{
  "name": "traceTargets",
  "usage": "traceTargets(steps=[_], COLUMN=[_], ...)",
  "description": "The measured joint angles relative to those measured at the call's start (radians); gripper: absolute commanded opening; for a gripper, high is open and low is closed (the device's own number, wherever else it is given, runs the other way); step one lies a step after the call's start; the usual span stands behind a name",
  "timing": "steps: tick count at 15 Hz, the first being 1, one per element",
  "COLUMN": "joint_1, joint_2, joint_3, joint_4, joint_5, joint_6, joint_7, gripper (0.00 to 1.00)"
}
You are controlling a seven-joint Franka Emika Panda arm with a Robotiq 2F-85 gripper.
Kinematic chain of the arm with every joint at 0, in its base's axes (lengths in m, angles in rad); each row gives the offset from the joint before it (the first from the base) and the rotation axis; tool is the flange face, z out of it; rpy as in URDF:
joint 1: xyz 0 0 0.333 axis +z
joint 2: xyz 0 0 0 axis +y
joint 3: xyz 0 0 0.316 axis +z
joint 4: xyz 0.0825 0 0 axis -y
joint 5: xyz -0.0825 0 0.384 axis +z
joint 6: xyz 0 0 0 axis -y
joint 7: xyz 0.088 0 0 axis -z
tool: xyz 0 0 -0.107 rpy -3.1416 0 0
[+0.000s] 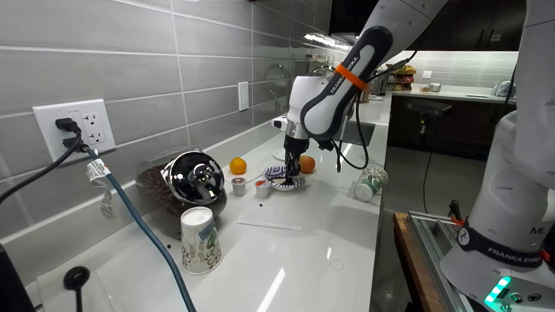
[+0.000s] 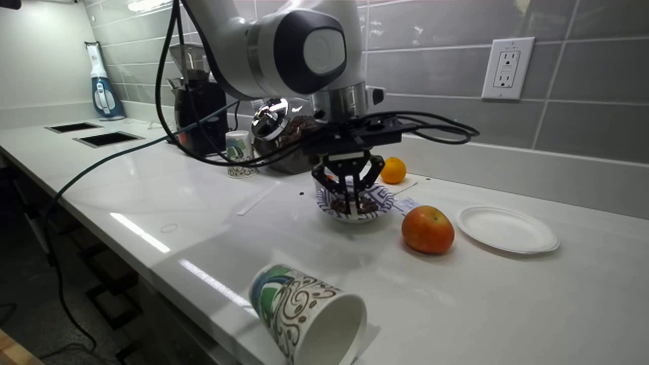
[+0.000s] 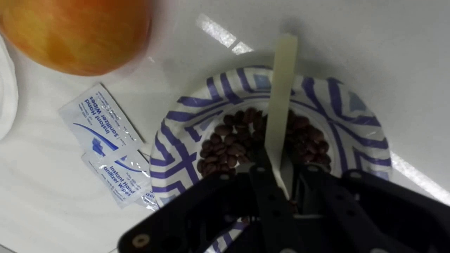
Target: Transfer a spoonful of contents from the bowl to the white plate
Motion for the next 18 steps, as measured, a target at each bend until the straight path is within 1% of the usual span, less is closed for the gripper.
traceTargets(steps=[4, 8, 14, 16, 18], joint_1=[-0.039, -0.053, -0.078, -0.083, -0.088], joint_2=[-0.019, -0.045, -0.102, -0.133, -0.169], joint_3=[0.046, 0.064, 0.072, 0.069, 0.062], joint_4=[-0.020, -0.023, -0.033, -0.038, -0.040], joint_5=[0.190, 0.336, 0.508, 0.534, 0.535], joint_6=[0.015, 0.014, 0.006, -0.005, -0.044], joint_7=[-0.145, -0.269, -0.420, -0.446, -0.449], gripper=[0.06, 0.06, 0.06, 0.05, 0.05])
